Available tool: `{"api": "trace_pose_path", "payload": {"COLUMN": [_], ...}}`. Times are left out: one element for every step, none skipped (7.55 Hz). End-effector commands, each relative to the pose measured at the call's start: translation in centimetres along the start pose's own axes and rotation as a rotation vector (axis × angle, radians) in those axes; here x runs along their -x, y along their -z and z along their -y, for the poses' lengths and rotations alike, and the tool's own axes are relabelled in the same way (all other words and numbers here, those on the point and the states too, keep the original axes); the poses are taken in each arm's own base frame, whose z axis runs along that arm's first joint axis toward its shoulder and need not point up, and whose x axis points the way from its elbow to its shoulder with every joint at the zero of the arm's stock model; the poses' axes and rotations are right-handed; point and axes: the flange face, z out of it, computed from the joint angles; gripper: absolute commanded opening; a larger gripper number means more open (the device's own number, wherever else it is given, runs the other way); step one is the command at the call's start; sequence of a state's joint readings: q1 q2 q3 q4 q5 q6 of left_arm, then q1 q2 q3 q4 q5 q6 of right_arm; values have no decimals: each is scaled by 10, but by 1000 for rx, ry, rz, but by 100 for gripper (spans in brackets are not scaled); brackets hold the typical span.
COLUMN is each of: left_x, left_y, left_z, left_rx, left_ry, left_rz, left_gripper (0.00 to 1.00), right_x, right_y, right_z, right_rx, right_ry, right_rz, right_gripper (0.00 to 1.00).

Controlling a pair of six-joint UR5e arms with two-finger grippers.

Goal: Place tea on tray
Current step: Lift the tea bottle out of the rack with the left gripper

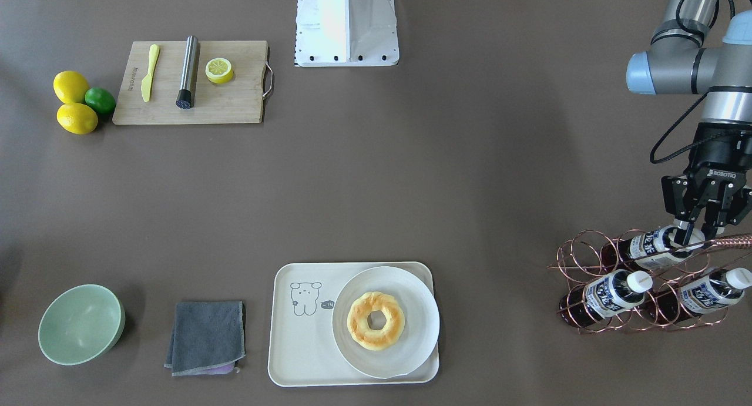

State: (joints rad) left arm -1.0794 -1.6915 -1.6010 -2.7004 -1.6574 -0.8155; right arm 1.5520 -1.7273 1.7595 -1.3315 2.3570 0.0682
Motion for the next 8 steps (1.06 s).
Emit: {"api": "trace_pose_path", "payload": {"left_x": [20,26,27,21,3,-17,-49,-94], "left_y": [33,54,78,100,124,141,149,144], "left_z": [40,61,74,84,104,116,115,111], "left_rx": [37,54,57,58,50,30,24,15], "left_ry": [30,42,48,51,50,40,3,-83], "left_rz": [-35,-47,-56,-75,-86,-102,-162,-231], "left_gripper": [0,0,0,0,0,0,0,0], "right_x": [-2,-3,-3,-3,-3,-2,-2,-3], "right_y": [-2,-2,-3,-2,-2,-2,-2,-1], "right_z": [-3,-4,-4,-4,-4,-3,-3,-3], "right_rx": [-5,-5,-4,-5,-5,-6,-6,-8], "right_ry": [3,3,2,3,3,6,6,4], "right_rz": [1,1,1,1,1,1,-1,-1], "right_gripper": [100,100,100,100,100,100,100,100]}}
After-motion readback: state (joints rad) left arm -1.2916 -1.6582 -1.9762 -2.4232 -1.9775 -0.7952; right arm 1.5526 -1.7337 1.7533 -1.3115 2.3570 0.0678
